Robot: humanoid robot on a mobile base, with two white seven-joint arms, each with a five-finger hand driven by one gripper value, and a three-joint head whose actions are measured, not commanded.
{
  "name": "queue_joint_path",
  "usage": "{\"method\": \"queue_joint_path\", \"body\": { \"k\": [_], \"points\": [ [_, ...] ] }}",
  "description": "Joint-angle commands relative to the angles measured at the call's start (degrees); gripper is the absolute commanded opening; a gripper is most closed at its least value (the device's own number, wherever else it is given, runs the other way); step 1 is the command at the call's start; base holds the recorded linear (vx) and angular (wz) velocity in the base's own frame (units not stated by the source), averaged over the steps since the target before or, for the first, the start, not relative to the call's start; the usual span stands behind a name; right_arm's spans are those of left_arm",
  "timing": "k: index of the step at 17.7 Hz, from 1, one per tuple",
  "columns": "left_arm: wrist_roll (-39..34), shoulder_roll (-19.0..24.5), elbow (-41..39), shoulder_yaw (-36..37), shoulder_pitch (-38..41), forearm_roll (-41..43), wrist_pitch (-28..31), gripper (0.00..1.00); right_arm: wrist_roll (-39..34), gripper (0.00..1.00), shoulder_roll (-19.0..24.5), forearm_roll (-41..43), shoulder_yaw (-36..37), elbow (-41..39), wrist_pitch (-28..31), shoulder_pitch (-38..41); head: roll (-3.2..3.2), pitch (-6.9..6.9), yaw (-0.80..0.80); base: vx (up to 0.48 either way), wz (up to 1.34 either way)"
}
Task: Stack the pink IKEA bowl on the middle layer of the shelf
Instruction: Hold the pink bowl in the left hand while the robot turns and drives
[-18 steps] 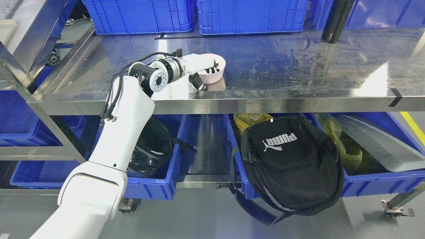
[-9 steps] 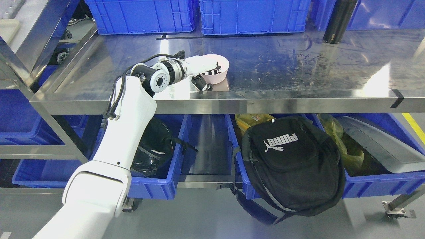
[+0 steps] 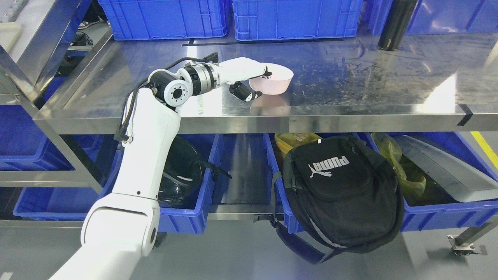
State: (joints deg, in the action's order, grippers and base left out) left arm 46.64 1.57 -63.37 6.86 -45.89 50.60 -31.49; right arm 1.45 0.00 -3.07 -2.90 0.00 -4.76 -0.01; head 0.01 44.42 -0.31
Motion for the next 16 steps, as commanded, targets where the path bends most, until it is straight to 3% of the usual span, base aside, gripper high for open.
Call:
{"method": "queue_joint_path", "body": {
  "k": [1,5,10,16],
  "points": [
    [-0.32,-0.57,-20.11,-6.51,6.24,-6.11,-3.74,0.00,0.04,1.00,-1.00,0.00,0.00,-1.00,0.01,1.32,0.00,0.00,0.00,-0.003,0.01],
    [-0.32,-0.57,-24.17,-7.92,9.58,-9.37,-13.51,0.00,0.04,1.00,-1.00,0.00,0.00,-1.00,0.01,1.32,0.00,0.00,0.00,-0.001,0.01],
    [-0.41,-0.57,-26.11,-10.11,14.86,-12.36,-13.51,0.00,0.04,1.00,-1.00,0.00,0.00,-1.00,0.01,1.32,0.00,0.00,0.00,0.001,0.01],
    [-0.50,-0.57,-26.63,-10.56,15.83,-12.63,-13.51,0.01,0.04,1.00,-1.00,0.00,0.00,-1.00,0.01,1.32,0.00,0.00,0.00,-0.009,0.19]
  ]
}}
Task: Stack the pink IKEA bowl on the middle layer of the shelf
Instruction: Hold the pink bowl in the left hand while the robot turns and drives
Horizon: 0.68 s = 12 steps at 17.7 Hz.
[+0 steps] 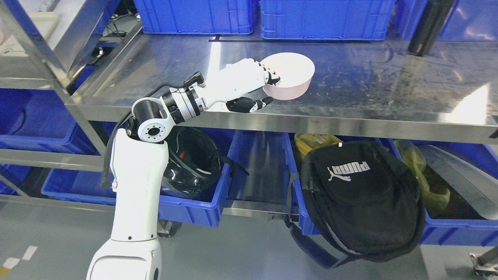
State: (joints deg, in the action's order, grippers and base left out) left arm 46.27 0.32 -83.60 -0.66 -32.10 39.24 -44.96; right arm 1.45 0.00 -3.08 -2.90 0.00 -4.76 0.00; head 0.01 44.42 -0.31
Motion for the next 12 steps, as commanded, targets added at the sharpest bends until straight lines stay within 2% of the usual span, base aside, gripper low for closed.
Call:
{"method": "queue_joint_path", "body": {
  "k": [1,7,12],
  "points": [
    [-0.13,0.68,-6.40,-3.04,2.04,-1.27,-0.04,0.01,0.04,1.00,-1.00,0.00,0.00,-1.00,0.01,1.31,0.00,0.00,0.00,-0.020,0.38],
    [-0.13,0.68,-6.31,-2.86,3.18,-1.18,-0.04,0.02,0.04,1.00,-1.00,0.00,0.00,-1.00,0.01,1.31,0.00,0.00,0.00,-0.005,0.61],
    [-0.30,0.68,-6.31,-2.68,3.45,-1.18,-0.04,0.02,0.04,1.00,-1.00,0.00,0.00,-1.00,0.01,1.31,0.00,0.00,0.00,0.098,0.85]
  ]
}}
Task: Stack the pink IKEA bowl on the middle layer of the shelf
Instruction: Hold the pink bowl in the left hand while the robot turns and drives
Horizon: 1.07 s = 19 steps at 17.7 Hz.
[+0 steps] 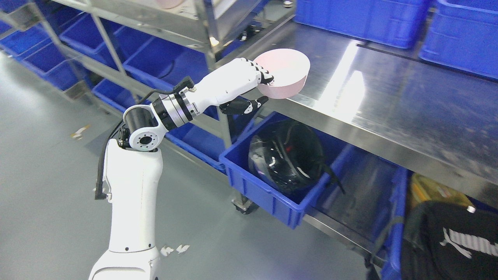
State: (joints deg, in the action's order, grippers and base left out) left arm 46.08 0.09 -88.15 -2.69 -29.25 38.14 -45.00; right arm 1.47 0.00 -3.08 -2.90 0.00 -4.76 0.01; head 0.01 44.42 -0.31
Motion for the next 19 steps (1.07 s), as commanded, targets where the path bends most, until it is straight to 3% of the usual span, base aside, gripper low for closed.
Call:
{"method": "queue_joint_path", "body": {
  "k": [1,12,19],
  "points": [
    [-0.12,0.91,-1.76,-0.65,0.68,-0.17,0.00,0.02,0.02,1.00,-1.00,0.00,0.00,-1.00,0.02,1.31,0.00,0.00,0.00,0.114,1.03],
    [-0.20,0.91,-1.76,-0.65,1.21,-0.08,0.00,0.02,0.02,1.00,-1.00,0.00,0.00,-1.00,0.02,1.31,0.00,0.02,0.00,0.185,1.29],
    [-0.12,0.91,-1.49,-0.39,0.77,-0.08,0.00,0.02,0.02,1.00,-1.00,0.00,0.00,-1.00,0.02,1.31,0.00,0.02,0.00,0.266,0.58]
  ]
}}
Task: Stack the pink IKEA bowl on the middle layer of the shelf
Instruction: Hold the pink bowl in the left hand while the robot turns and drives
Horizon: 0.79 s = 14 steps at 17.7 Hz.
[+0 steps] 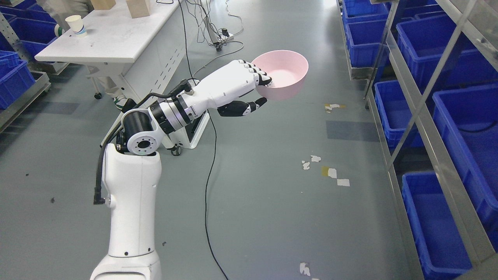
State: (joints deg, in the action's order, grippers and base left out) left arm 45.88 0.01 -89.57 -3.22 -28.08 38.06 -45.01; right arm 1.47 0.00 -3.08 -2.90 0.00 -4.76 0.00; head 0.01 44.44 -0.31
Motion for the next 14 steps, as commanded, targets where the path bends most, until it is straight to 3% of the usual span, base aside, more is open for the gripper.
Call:
{"method": "queue_joint_path", "body": {
  "k": [1,14],
  "points": [
    [0.08,0.99,-0.08,-0.03,-0.66,0.00,0.01,0.02,0.02,1.00,-1.00,0.00,0.00,-1.00,0.01,1.32,0.00,0.00,0.00,0.340,0.16],
    [0.17,0.99,-0.25,-1.00,-0.75,0.00,0.01,0.03,0.02,1.00,-1.00,0.00,0.00,-1.00,0.01,1.32,0.00,0.00,0.00,0.364,0.11]
  ]
}}
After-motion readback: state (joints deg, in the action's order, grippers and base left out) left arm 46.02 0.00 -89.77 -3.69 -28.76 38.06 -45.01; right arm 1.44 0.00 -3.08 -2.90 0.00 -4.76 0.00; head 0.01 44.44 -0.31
